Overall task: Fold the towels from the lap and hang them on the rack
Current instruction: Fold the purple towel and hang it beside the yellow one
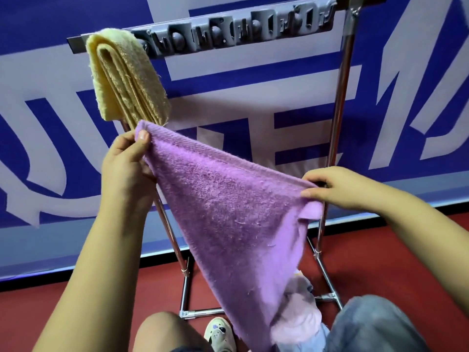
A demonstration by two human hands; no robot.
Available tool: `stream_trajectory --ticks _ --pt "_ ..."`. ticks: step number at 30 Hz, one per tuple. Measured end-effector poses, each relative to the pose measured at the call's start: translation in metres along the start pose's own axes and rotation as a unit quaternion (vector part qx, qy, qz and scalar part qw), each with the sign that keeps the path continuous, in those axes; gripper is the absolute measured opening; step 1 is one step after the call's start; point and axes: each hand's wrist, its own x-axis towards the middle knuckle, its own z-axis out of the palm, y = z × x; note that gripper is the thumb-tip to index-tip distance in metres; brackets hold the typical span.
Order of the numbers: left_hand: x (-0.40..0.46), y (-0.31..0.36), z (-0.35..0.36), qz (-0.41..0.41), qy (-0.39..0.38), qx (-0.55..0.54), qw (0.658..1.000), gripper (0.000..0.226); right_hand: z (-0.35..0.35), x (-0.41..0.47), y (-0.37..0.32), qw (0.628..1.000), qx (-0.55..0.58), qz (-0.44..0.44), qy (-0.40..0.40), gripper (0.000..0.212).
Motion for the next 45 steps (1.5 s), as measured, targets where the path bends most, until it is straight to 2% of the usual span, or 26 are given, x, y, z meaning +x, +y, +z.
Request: stream_trajectory --ticks 2,4,6,9,12,13,15,17,19,20,22,23,24,29,31,35,40,45 --pt "0.002 -0.001 -0.005 0.001 0.002 -0.020 1.000 0.014 -0.001 -0.002 0.010 0.994 0.097 0.011 0.045 0.015" --pt "0.004 -0.003 -0.009 0.003 0.006 -0.033 0.999 0.014 0.000 -0.005 0.017 0.973 0.212 0.025 0.083 0.014" --pt "0.006 -0.005 -0.014 0.006 0.017 -0.043 0.999 0.016 0.003 -0.005 0.025 0.954 0.271 0.044 0.121 0.012" --pt "0.007 -0.010 -0.024 0.007 0.031 -0.051 0.998 0.022 0.006 -0.002 0.027 0.902 0.365 0.106 0.204 0.008" --pt "0.010 -0.016 -0.035 -0.007 0.047 -0.056 0.997 0.020 0.006 0.002 0.021 0.793 0.549 0.145 0.221 0.030" --pt "0.011 -0.019 -0.038 -0.017 0.056 -0.053 0.997 0.018 0.006 0.004 0.018 0.743 0.618 0.147 0.211 0.034" --pt "0.012 -0.026 -0.039 -0.051 0.090 -0.049 0.993 0.009 0.006 0.009 0.014 0.632 0.737 0.156 0.179 0.031" --pt "0.009 -0.034 -0.037 -0.095 0.145 -0.043 0.984 0.004 0.007 0.010 0.007 0.543 0.807 0.170 0.160 0.033" --pt "-0.002 -0.041 -0.032 -0.123 0.174 -0.031 0.977 0.006 0.013 0.010 0.001 0.513 0.828 0.171 0.147 0.051" --pt "-0.010 -0.044 -0.027 -0.125 0.175 -0.021 0.976 0.007 0.016 0.008 -0.006 0.518 0.827 0.169 0.141 0.046" --pt "-0.032 -0.052 -0.014 -0.110 0.168 0.000 0.980 0.013 0.026 0.004 -0.022 0.529 0.812 0.189 0.157 0.013" --pt "-0.044 -0.056 -0.005 -0.101 0.166 0.010 0.981 0.018 0.033 0.001 -0.033 0.534 0.805 0.191 0.174 0.006" --pt "-0.056 -0.060 0.004 -0.095 0.159 0.019 0.982 0.020 0.041 -0.001 -0.044 0.551 0.790 0.190 0.188 0.011" --pt "-0.108 -0.078 0.041 -0.083 0.088 0.088 0.989 0.007 0.078 -0.009 -0.089 0.728 0.618 0.187 0.232 0.013" --pt "-0.119 -0.079 0.050 -0.071 0.065 0.108 0.990 0.010 0.082 -0.012 -0.100 0.758 0.573 0.187 0.250 0.010" --pt "-0.129 -0.074 0.060 -0.049 0.067 0.138 0.987 0.013 0.079 -0.021 -0.110 0.759 0.564 0.181 0.269 0.011" --pt "-0.139 -0.066 0.065 -0.024 0.021 0.165 0.986 0.008 0.076 -0.027 -0.117 0.756 0.573 0.176 0.263 0.006" --pt "-0.142 -0.067 0.062 -0.010 -0.006 0.187 0.982 0.006 0.076 -0.031 -0.118 0.731 0.615 0.176 0.236 0.010"
